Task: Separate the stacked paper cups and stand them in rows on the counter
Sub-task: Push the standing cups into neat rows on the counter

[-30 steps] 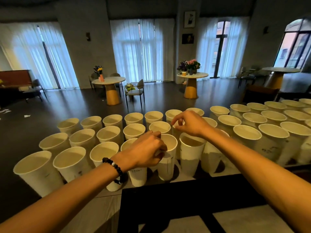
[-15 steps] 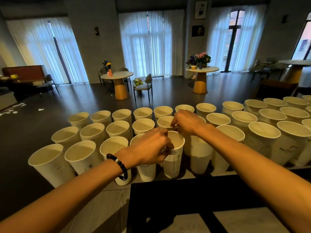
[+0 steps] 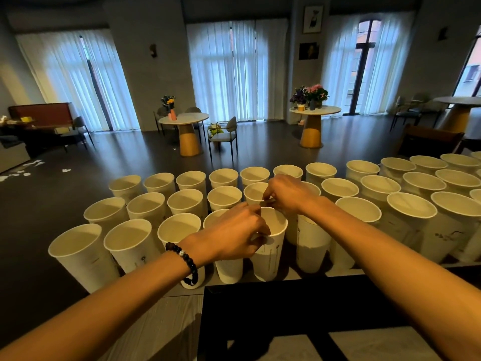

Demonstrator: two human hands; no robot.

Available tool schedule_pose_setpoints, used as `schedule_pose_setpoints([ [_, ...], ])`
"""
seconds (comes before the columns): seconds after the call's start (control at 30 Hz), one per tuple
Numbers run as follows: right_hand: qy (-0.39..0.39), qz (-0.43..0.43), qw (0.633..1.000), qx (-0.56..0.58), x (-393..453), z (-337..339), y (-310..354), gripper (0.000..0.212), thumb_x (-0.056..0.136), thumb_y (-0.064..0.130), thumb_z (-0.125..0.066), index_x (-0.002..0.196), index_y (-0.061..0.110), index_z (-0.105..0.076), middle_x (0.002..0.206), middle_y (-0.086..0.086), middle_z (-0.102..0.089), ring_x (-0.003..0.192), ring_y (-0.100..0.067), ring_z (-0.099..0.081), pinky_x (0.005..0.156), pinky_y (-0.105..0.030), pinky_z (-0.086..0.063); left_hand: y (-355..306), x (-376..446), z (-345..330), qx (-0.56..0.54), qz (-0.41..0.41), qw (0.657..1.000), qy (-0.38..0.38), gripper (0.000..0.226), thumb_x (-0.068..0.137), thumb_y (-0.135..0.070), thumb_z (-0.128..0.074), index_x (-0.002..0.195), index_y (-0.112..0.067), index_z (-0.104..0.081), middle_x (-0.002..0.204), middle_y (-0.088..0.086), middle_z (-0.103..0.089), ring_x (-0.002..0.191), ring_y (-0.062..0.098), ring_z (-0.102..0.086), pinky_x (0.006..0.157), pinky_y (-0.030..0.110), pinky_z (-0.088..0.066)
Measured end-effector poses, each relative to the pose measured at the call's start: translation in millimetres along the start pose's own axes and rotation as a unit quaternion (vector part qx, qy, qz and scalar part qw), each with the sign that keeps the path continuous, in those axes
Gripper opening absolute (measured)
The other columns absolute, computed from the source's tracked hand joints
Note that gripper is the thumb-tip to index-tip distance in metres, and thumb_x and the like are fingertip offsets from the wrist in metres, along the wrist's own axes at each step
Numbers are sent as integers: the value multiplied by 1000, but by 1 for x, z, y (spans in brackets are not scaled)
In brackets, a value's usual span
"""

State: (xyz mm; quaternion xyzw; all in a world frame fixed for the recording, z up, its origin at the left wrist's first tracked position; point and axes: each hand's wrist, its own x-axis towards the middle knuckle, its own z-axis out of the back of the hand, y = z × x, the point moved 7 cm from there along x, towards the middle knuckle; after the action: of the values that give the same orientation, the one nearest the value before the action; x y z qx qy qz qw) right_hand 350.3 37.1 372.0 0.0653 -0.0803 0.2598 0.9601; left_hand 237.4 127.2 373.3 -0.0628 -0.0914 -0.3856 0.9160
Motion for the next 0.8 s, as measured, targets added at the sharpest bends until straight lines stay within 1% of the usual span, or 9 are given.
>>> schedule_pose_setpoints([
  [0.07, 0, 0, 1000, 1, 0, 0, 1, 29, 86, 15, -72, 114, 22, -73, 109, -5, -72, 86, -20, -68, 77, -30, -59, 2, 0, -2, 4, 4, 1000, 0, 19, 91, -32, -67, 103, -21, -77, 109, -4, -64, 93, 9, -45, 71, 14, -31],
  [0.17, 1, -3, 1000, 0, 1, 0, 0, 29, 86, 16, -73, 114, 22, -74, 109, -4, -72, 85, -18, -68, 77, -29, -59, 6, 1, -6, 16, 9, 1000, 4, 19, 89, -34, -67, 102, -24, -76, 110, -5, -66, 101, 12, -51, 81, 22, -39],
  [0.27, 4, -3, 1000, -6, 1, 1, -2, 30, 84, 15, -74, 114, 22, -74, 108, -4, -72, 83, -18, -68, 77, -30, -60, 7, 0, -7, 16, 16, 1000, 10, 22, 88, -36, -66, 106, -28, -74, 109, -7, -68, 102, 12, -52, 86, 27, -44],
  [0.37, 1, -4, 1000, -11, 1, 2, -3, 31, 83, 14, -75, 112, 23, -74, 106, -4, -72, 80, -18, -68, 76, -30, -60, 6, 1, -5, 16, 17, 1000, 10, 22, 88, -36, -66, 107, -29, -74, 107, -8, -69, 102, 12, -52, 89, 30, -45],
  [0.53, 8, -6, 1000, -11, 1, 1, -5, 30, 83, 12, -75, 111, 22, -74, 106, -5, -72, 81, -18, -68, 77, -30, -60, 5, 1, -2, 7, 19, 1000, 3, 25, 88, -38, -65, 111, -31, -72, 111, -7, -67, 106, 11, -54, 90, 24, -37],
  [0.67, 6, -4, 1000, -4, 0, 5, -6, 36, 81, 12, -77, 114, 24, -72, 109, -5, -70, 85, -19, -68, 79, -32, -60, 5, -1, 6, 3, 28, 1000, -13, 30, 87, -46, -65, 111, -29, -71, 111, -7, -67, 107, 9, -52, 92, 25, -39],
  [0.8, -6, 0, 1000, 22, -8, 13, -10, 41, 80, 10, -77, 117, 26, -70, 109, -4, -69, 84, -18, -66, 74, -31, -60, 2, -6, 19, 1, 17, 999, -46, 39, 83, -49, -67, 114, -25, -71, 110, -9, -67, 99, -1, -43, 84, 12, -28],
])
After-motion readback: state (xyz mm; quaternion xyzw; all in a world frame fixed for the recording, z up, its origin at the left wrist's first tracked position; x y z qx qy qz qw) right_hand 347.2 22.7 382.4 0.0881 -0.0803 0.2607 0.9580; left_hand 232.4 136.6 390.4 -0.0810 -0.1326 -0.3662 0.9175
